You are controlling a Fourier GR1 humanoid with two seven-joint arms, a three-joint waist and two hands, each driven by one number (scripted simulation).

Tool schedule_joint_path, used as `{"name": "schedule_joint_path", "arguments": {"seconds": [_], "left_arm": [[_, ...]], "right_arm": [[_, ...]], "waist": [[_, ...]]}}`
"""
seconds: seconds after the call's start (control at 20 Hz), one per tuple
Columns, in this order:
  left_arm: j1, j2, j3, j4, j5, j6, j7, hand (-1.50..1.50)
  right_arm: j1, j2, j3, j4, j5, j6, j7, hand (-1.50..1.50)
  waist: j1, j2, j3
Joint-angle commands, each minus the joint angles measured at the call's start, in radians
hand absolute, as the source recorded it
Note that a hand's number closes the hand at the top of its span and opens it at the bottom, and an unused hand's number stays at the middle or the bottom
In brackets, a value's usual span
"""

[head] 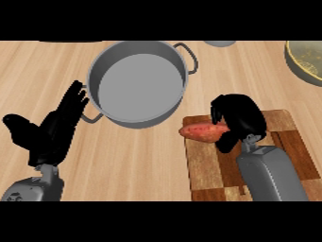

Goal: Pick the sweet potato from the cutting board and place it in the pot

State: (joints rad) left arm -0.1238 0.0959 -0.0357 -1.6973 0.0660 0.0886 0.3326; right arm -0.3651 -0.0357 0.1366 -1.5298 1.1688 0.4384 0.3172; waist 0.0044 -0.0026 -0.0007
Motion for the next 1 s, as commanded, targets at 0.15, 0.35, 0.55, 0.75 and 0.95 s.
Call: {"name": "schedule_joint_path", "arguments": {"seconds": [0.15,0.35,0.55,0.75,0.95], "left_arm": [[-0.035,0.01,0.025,0.018,0.01,-0.008,0.013,0.0],[-0.009,-0.034,-0.021,0.022,-0.032,0.025,-0.013,0.0],[0.0,0.025,0.041,0.002,0.016,-0.022,0.002,0.0],[-0.018,0.037,0.044,0.018,0.032,-0.053,0.004,0.0],[-0.036,-0.029,0.01,0.091,-0.009,-0.008,-0.041,0.0]], "right_arm": [[-0.139,0.035,0.002,-0.176,-0.051,-0.023,0.201,1.5],[-0.212,0.035,0.043,-0.307,-0.075,0.018,0.256,1.5],[-0.346,0.036,-0.001,-0.385,-0.103,0.073,0.21,1.5],[-0.507,0.036,0.016,-0.306,-0.218,-0.009,0.304,1.5],[-0.638,0.036,0.026,-0.215,-0.301,-0.034,0.418,1.5]], "waist": [[-0.006,0.0,0.0],[-0.006,0.0,0.0],[-0.003,0.0,0.0],[0.009,0.003,0.0],[0.004,0.002,0.0]]}}
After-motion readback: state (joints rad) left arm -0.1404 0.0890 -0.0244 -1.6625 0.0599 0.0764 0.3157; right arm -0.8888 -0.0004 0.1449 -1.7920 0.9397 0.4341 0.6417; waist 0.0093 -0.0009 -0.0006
